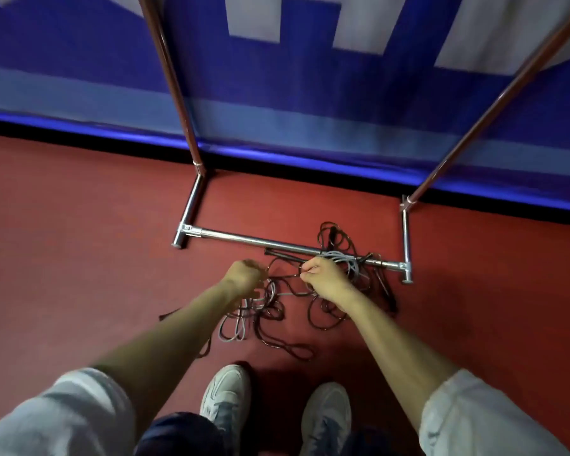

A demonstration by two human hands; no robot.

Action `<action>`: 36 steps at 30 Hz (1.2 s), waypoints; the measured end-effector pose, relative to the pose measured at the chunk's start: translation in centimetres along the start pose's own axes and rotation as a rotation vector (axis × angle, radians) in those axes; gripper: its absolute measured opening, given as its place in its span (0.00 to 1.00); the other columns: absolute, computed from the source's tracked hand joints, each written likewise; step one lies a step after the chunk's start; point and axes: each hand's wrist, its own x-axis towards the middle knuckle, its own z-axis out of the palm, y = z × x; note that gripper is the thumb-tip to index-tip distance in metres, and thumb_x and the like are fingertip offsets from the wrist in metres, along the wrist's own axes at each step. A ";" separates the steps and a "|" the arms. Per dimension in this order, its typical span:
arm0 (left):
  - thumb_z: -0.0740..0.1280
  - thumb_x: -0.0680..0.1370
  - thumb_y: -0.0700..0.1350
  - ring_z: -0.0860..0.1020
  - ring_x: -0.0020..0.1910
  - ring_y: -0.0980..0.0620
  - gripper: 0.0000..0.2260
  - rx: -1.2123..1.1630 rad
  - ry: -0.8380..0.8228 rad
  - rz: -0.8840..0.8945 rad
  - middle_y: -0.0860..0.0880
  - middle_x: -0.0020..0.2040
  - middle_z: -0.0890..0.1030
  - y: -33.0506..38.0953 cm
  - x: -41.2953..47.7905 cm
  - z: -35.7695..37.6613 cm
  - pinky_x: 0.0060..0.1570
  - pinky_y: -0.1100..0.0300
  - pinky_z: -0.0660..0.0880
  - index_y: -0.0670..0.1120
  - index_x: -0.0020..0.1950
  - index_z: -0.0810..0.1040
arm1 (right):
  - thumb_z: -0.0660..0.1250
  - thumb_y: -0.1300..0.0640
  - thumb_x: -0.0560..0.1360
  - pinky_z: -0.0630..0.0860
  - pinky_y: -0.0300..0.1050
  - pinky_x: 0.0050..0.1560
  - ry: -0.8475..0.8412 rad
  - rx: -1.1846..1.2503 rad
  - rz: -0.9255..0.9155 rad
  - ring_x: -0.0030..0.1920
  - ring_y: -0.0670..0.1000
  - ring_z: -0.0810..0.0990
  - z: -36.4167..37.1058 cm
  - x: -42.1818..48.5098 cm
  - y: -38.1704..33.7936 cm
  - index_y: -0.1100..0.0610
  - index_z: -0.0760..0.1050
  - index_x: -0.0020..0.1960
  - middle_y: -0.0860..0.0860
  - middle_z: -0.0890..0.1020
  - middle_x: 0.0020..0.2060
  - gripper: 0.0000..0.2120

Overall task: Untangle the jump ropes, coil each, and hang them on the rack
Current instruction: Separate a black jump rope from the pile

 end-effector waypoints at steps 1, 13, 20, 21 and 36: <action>0.66 0.78 0.35 0.73 0.39 0.48 0.07 0.079 -0.004 -0.013 0.44 0.40 0.76 -1.2 1.3 0.1 0.33 0.61 0.69 0.44 0.42 0.75 | 0.67 0.63 0.76 0.71 0.40 0.49 0.001 -0.034 0.029 0.50 0.52 0.78 0.6 0.9 1.4 0.62 0.78 0.56 0.53 0.81 0.47 0.09; 0.66 0.79 0.43 0.79 0.56 0.39 0.12 0.506 0.072 0.057 0.36 0.55 0.81 -9.1 10.1 2.2 0.51 0.54 0.72 0.35 0.55 0.81 | 0.68 0.57 0.76 0.72 0.41 0.56 -0.217 -0.408 0.042 0.58 0.54 0.79 9.3 5.8 10.6 0.57 0.79 0.58 0.54 0.82 0.56 0.12; 0.64 0.78 0.33 0.79 0.43 0.49 0.08 0.078 0.306 0.099 0.43 0.45 0.82 -12.0 12.7 2.0 0.36 0.70 0.74 0.42 0.51 0.80 | 0.72 0.40 0.70 0.65 0.51 0.65 -0.289 -0.841 -0.260 0.67 0.57 0.65 13.8 5.4 11.0 0.55 0.66 0.68 0.55 0.68 0.65 0.34; 0.63 0.77 0.31 0.77 0.40 0.52 0.09 0.025 0.320 0.114 0.45 0.43 0.81 -12.3 13.0 1.5 0.33 0.74 0.71 0.42 0.49 0.79 | 0.71 0.39 0.69 0.63 0.51 0.65 -0.255 -0.897 -0.308 0.67 0.57 0.63 14.3 5.3 11.1 0.55 0.65 0.69 0.54 0.66 0.65 0.35; 0.60 0.69 0.25 0.75 0.52 0.40 0.20 0.303 0.550 0.330 0.43 0.53 0.71 -17.7 13.8 -2.8 0.60 0.58 0.68 0.39 0.56 0.79 | 0.69 0.66 0.73 0.66 0.35 0.48 0.179 -0.206 -0.283 0.47 0.57 0.78 10.3 9.5 10.0 0.64 0.80 0.45 0.57 0.79 0.44 0.02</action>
